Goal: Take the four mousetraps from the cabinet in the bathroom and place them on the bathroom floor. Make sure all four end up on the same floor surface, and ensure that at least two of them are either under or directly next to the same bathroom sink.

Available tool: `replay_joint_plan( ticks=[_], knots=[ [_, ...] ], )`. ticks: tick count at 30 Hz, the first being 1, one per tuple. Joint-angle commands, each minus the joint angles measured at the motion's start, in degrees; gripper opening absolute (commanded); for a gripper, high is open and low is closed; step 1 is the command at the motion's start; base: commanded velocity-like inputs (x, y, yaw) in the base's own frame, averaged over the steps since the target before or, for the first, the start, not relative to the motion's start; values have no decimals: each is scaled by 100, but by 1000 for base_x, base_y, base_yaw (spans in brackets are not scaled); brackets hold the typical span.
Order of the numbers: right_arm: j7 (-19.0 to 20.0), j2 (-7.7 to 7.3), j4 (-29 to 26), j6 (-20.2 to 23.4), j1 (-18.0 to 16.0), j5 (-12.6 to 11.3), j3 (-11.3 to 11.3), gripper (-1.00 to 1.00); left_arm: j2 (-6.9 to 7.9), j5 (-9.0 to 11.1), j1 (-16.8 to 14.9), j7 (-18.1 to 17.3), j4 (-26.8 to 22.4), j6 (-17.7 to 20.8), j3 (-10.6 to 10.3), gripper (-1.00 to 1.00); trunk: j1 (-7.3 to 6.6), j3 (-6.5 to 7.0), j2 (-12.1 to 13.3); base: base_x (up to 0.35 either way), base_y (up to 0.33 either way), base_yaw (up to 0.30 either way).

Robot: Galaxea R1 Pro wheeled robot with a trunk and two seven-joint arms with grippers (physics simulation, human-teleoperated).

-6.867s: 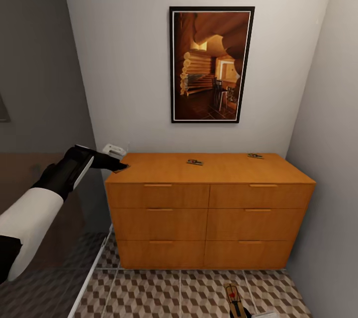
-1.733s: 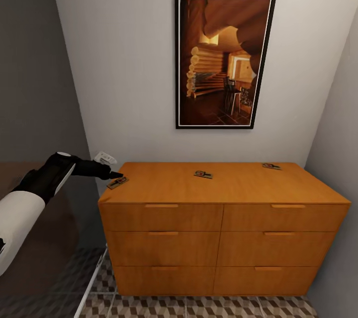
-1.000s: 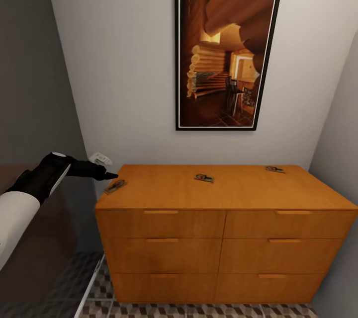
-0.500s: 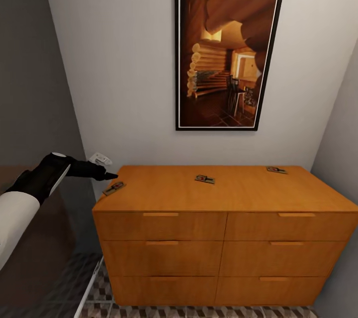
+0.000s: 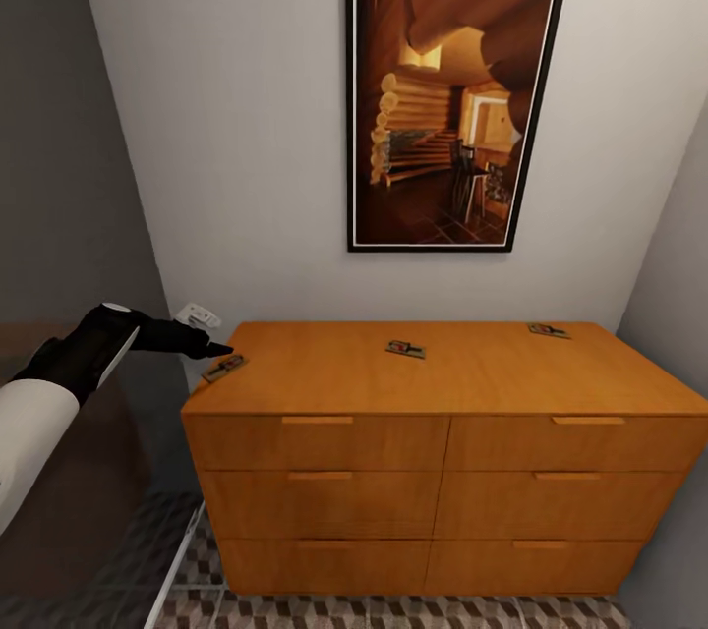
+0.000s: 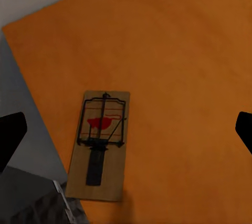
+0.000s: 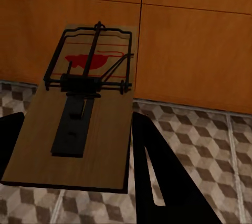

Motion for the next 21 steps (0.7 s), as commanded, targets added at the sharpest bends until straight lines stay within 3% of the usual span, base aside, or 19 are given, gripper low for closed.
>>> replay_joint_plan(
  ticks=[1,21],
  knots=[
    [33,-2,2,-15,-4,-4,-6,-100,3,-25,-4,-23,-3,28,-8,100,0,-16,-4,0,0,0],
    [33,-3,2,-15,-4,-4,-7,-100,2,-25,-4,-32,9,25,-10,100,0,-192,-4,0,0,0]
  ],
)
